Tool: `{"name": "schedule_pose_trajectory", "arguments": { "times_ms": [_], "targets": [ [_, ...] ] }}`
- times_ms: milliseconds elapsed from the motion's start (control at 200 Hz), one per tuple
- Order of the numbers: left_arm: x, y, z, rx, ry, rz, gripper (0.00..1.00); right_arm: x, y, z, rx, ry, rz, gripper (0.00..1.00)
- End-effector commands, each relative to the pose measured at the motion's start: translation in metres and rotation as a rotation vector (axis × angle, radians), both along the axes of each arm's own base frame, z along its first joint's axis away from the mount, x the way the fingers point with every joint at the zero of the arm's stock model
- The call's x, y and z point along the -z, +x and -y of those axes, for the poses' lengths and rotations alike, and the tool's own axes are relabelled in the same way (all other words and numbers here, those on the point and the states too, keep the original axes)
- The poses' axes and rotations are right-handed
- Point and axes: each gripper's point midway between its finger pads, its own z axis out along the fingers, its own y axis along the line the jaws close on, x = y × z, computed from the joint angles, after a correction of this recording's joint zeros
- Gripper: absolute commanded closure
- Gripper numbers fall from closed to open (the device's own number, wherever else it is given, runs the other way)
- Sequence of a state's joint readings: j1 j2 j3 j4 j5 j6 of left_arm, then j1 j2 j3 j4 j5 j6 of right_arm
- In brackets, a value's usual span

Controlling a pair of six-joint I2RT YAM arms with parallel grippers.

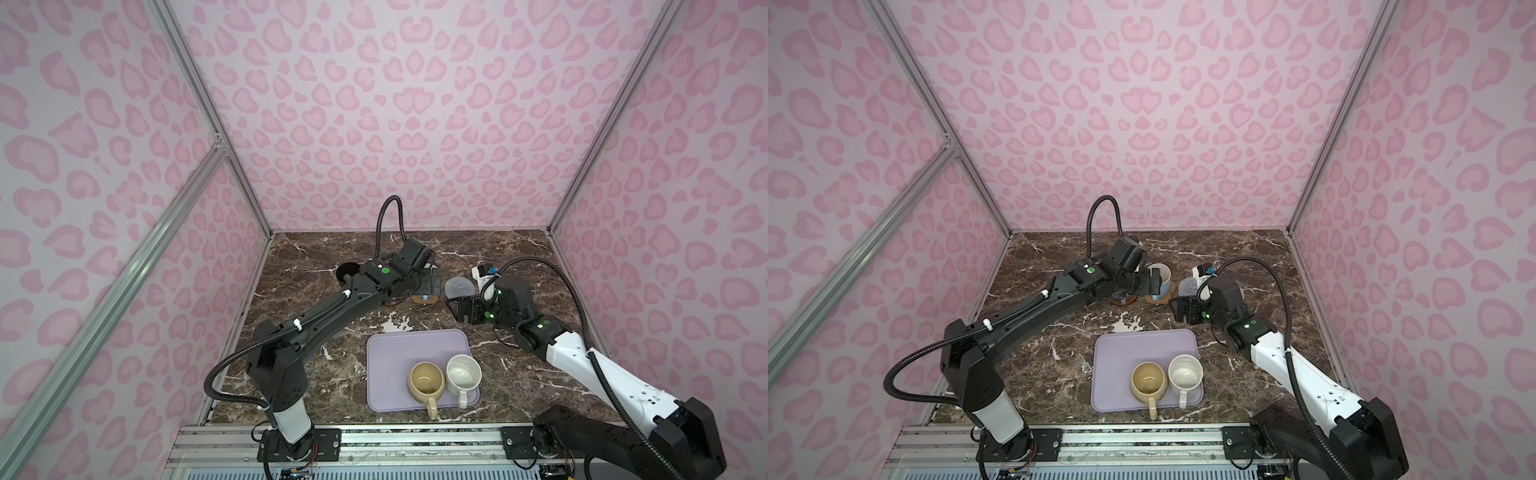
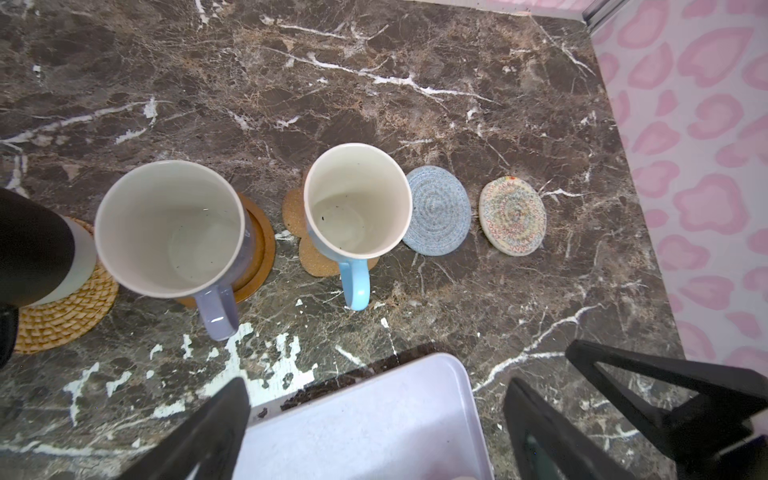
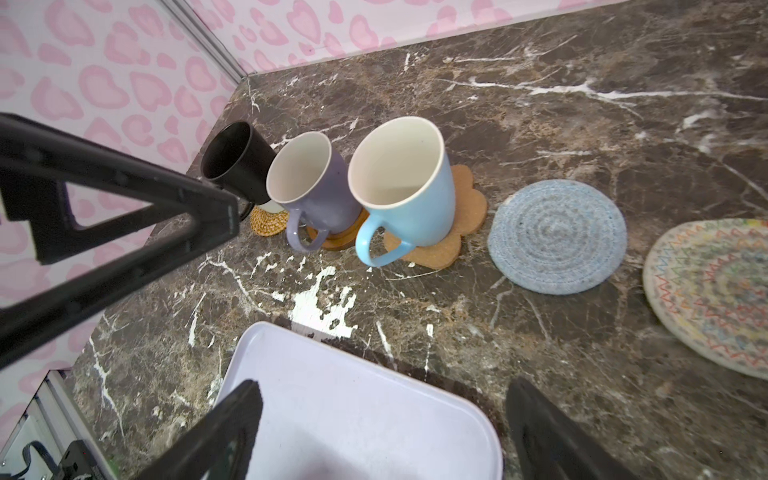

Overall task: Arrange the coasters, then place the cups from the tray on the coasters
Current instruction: 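Open the left gripper and raise it while the right gripper moves toward the tray, then move the right gripper over the tan glazed mug on the tray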

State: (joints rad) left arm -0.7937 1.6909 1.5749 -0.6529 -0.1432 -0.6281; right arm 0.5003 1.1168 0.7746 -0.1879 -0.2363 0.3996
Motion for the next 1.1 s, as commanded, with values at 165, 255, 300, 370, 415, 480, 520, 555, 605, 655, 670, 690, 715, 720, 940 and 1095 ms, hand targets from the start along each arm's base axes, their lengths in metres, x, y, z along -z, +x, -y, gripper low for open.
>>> {"name": "schedule_pose_trajectory", "arguments": {
  "times_ms": [165,255,300,370,415,480,520,555,605,655,670,690,715,720,940,1095],
  "targets": [
    [-0.024,-0.036,-0.036,0.018,-0.050,0.068,0.03,-0.022,-0.030,-0.023,-0.008,-0.037,0.028,0.10],
    [-0.019,-0.051,-0.050,0.031,-0.033,0.052,0.03,-0.024,-0.044,-0.034,-0.033,-0.066,0.027,0.11],
    [-0.018,-0.059,-0.055,0.042,-0.032,0.045,0.03,-0.022,-0.054,-0.037,-0.045,-0.090,0.012,0.12],
    [-0.016,-0.071,-0.064,0.057,-0.027,0.033,0.03,-0.019,-0.069,-0.038,-0.052,-0.128,-0.005,0.13],
    [-0.013,-0.079,-0.072,0.057,-0.021,0.025,0.03,-0.017,-0.079,-0.039,-0.062,-0.143,-0.018,0.14],
    [-0.008,-0.089,-0.081,0.061,-0.020,0.015,0.03,-0.016,-0.094,-0.041,-0.079,-0.158,-0.031,0.16],
    [-0.005,-0.095,-0.084,0.067,-0.024,0.008,0.03,-0.015,-0.102,-0.041,-0.087,-0.166,-0.033,0.17],
    [-0.002,-0.099,-0.087,0.070,-0.027,0.000,0.03,-0.014,-0.109,-0.041,-0.097,-0.175,-0.035,0.18],
    [0.003,-0.105,-0.089,0.078,-0.034,-0.014,0.03,-0.011,-0.118,-0.042,-0.112,-0.186,-0.038,0.20],
    [0.009,-0.111,-0.089,0.088,-0.042,-0.036,0.02,-0.008,-0.126,-0.042,-0.122,-0.198,-0.045,0.24],
    [0.010,-0.112,-0.089,0.090,-0.044,-0.041,0.02,-0.006,-0.128,-0.042,-0.125,-0.203,-0.047,0.25],
    [0.011,-0.114,-0.089,0.093,-0.049,-0.049,0.01,-0.005,-0.130,-0.042,-0.129,-0.206,-0.051,0.26],
    [0.014,-0.116,-0.089,0.096,-0.051,-0.057,0.01,-0.003,-0.134,-0.042,-0.135,-0.210,-0.056,0.28],
    [0.014,-0.117,-0.089,0.096,-0.053,-0.057,0.01,-0.003,-0.134,-0.042,-0.137,-0.211,-0.056,0.28],
    [0.030,-0.128,-0.100,0.073,-0.053,-0.089,0.01,0.009,-0.163,-0.054,-0.190,-0.243,-0.086,0.39],
    [0.046,-0.135,-0.098,0.078,-0.071,-0.137,0.00,0.025,-0.183,-0.062,-0.225,-0.305,-0.113,0.41]
  ]
}}
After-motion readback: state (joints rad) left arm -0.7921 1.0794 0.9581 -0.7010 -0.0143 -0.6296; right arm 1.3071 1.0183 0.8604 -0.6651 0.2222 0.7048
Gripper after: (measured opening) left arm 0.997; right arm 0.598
